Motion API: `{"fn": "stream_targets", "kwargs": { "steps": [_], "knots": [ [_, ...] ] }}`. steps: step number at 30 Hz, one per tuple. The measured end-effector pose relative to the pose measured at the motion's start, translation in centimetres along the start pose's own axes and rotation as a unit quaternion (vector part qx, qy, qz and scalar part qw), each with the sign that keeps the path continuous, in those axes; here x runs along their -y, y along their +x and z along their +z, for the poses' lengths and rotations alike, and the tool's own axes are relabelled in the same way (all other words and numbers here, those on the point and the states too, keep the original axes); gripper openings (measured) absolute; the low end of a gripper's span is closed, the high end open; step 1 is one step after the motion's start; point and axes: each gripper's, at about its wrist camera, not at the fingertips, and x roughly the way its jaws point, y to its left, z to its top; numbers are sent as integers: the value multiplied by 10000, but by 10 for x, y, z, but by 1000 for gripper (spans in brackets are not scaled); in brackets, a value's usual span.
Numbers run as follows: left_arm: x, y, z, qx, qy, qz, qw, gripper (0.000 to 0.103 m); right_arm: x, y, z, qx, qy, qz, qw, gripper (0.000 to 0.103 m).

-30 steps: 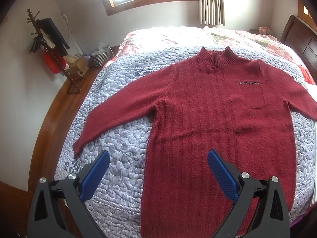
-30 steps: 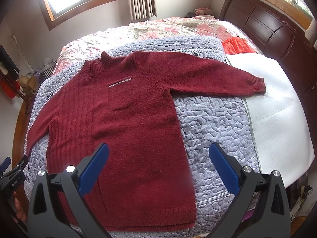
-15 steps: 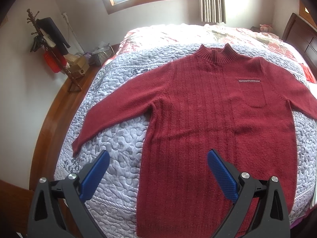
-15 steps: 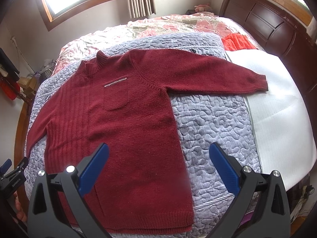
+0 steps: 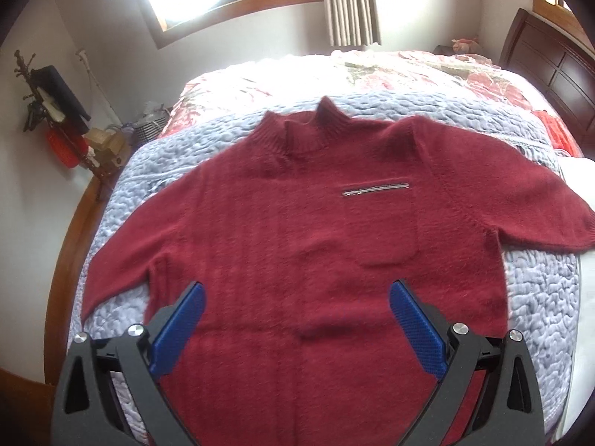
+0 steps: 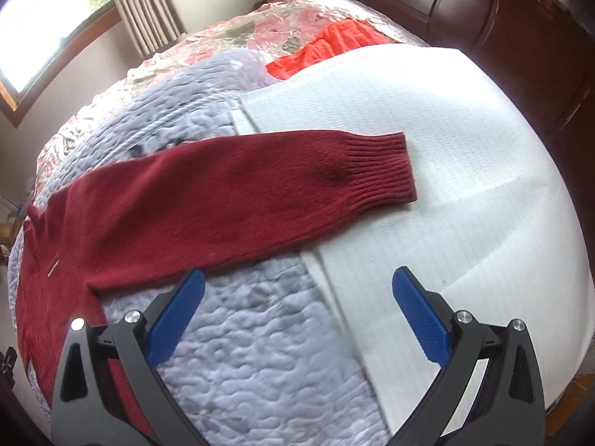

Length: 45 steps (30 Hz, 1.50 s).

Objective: Fold small clothes
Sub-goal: 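Grasp the cuff of the sweater sleeve with the right gripper, then carry the sleeve cuff across the sweater body and release it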

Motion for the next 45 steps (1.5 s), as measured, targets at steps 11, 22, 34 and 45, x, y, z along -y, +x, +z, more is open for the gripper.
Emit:
{"fn": "stream_targets", "kwargs": {
  "steps": [11,22,34,45],
  "knots": [
    [91,39,49,23,39,-52,10000,99,68,76,65,-559,-300,314,9975,99],
    [112,64,61,-168,-192,-17,9997,99,73,77,77,-556,-1080,-77,9926,19],
    [81,74,62,-222,-301,226,9990,99,52,40,69,-110,-994,334,9944,9],
    [25,75,55,-269,-438,225,9984,99,-122,-26,60,332,-2312,1499,9607,8]
  ]
}}
